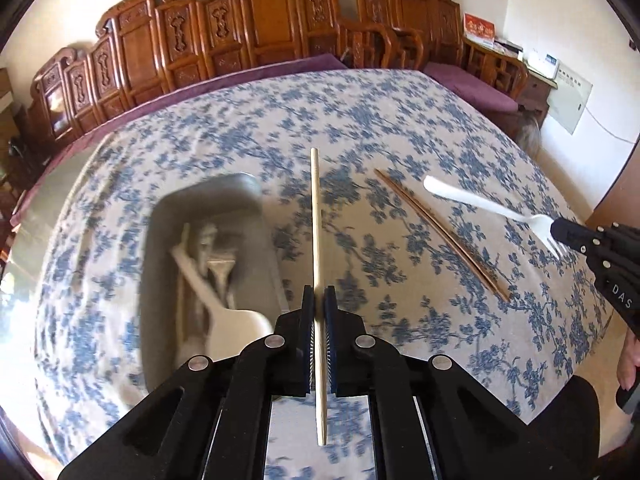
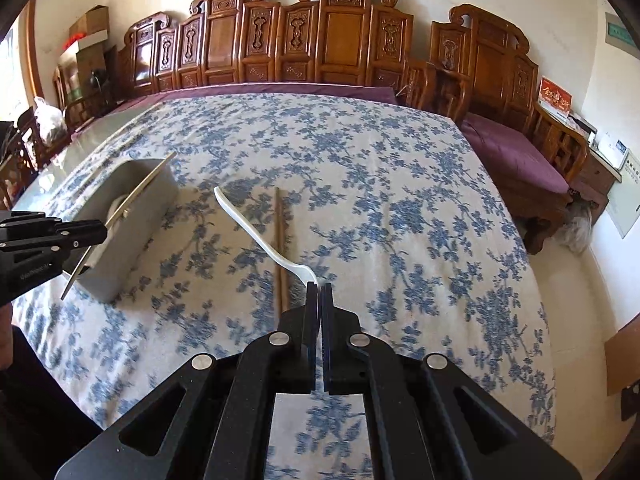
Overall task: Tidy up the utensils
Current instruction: 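Carry the chopstick into the tray and open the left gripper while the right holds the fork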
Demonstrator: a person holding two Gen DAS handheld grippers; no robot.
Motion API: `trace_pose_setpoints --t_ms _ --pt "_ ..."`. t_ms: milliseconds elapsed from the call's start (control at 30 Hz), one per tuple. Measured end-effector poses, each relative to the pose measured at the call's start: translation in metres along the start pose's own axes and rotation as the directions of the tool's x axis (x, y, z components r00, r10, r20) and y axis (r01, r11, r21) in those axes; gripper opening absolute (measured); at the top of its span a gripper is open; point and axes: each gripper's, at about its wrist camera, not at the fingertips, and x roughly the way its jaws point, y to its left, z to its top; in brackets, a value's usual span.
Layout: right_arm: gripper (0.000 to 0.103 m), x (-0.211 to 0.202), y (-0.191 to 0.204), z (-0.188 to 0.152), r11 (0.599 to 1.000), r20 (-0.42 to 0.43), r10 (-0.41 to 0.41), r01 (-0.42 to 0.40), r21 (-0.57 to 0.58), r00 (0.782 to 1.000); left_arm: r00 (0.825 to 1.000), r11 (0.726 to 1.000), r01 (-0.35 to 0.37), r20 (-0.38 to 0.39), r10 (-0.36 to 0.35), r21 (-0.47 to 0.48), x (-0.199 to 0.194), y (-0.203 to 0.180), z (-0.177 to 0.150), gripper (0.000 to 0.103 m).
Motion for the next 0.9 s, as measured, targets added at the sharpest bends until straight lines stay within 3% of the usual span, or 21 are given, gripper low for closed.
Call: trace_pose_setpoints --t_ms 367,900 --pt "0.002 0.005 0.049 0.014 0.999 0.006 0.042 -0.042 -0.017 0.999 1.0 0.999 -0.014 0.025 0.015 -0.051 -0.008 0.061 0.003 0.004" --pt "0.002 0.007 0.079 0.016 0.997 -0.014 0.074 -0.075 -0.037 0.997 0.996 0.997 -0.018 -0.084 0.012 -0.073 0.043 0.096 -0.009 0.004"
